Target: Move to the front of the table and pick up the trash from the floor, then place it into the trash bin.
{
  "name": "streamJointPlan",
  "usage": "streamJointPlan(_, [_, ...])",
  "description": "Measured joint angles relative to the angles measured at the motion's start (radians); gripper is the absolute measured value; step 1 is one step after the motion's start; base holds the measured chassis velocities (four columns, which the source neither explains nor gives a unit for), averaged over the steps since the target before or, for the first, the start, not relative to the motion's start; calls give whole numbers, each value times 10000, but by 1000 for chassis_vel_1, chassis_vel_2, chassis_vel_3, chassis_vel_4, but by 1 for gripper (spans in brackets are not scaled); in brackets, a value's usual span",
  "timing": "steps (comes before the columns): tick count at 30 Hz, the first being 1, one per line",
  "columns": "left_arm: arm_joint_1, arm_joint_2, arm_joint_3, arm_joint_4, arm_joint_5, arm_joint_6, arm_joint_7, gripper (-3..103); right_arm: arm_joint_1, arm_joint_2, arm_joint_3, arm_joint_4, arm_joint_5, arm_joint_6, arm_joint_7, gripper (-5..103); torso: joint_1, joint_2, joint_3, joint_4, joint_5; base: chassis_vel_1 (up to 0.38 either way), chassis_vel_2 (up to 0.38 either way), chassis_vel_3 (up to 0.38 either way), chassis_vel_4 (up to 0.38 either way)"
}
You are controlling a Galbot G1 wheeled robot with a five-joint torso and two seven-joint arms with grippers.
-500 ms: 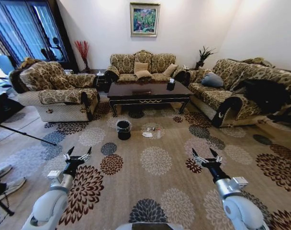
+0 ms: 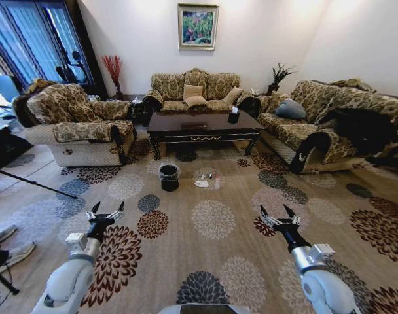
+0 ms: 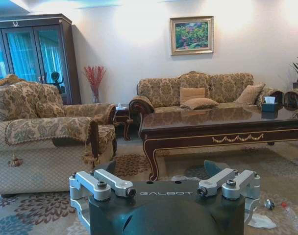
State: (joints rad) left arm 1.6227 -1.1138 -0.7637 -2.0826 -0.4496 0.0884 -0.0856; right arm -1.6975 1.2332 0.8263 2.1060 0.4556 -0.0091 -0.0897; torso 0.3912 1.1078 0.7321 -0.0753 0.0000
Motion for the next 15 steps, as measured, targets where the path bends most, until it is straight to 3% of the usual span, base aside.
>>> streamJointPlan(10, [44,-10,60,-124,-45,12,101,100,10,-4,5,114,85,-64,88,100,-43,-104,-55,0,0,0,0,0,0])
streamJointPlan(15, [3,-61,117,-143,-43,19,135,100,-39,104,-61,176,93,-121,112,100,-167,-367,-200,0,-1,0,0,0,0])
